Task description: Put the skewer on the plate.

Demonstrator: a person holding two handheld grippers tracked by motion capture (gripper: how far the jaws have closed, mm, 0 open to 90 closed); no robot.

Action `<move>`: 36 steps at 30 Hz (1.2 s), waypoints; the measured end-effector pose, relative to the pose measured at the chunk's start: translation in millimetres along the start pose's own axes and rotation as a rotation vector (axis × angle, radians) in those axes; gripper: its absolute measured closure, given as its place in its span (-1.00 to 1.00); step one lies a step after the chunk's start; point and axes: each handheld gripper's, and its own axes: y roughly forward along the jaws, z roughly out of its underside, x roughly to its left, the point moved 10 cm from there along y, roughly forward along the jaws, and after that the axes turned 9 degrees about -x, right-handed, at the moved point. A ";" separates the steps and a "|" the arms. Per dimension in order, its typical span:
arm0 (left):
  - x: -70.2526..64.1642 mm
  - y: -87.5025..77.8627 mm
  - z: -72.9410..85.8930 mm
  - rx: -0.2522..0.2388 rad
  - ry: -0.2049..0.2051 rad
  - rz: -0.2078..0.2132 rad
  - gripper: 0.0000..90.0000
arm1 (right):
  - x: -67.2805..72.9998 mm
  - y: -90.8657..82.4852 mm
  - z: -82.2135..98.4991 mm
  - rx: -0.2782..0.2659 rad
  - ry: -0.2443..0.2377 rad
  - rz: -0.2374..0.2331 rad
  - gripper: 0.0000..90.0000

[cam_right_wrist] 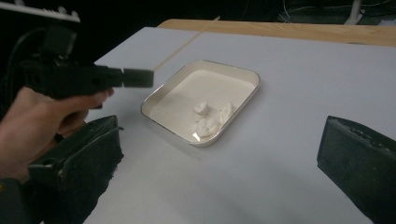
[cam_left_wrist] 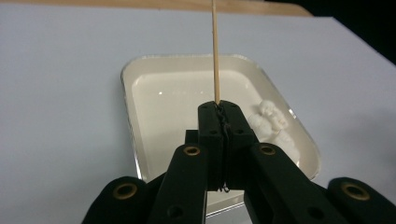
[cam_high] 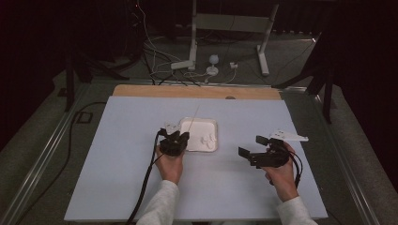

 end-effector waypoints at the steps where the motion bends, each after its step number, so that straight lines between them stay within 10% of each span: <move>1: 0.9 2.1 2.3 0.008 0.004 -0.010 0.99 | -1.3 -1.2 -0.4 -0.005 0.000 0.002 -1.00; 6: 3.7 11.1 13.4 0.044 -0.023 -0.020 0.96 | -6.6 -6.8 1.8 -0.009 0.014 0.013 -1.00; 13: -2.1 9.4 13.6 0.026 -0.057 0.064 0.02 | -9.2 -9.9 2.3 -0.011 0.012 0.020 -1.00; 27: 26.9 -84.8 -25.8 -0.163 0.020 0.201 -0.97 | -13.5 -15.0 8.2 -0.010 -0.014 0.026 -1.00; 36: 67.3 -136.3 -20.8 -0.239 0.043 0.188 -0.99 | -11.3 -16.0 11.5 -0.017 -0.051 0.023 -1.00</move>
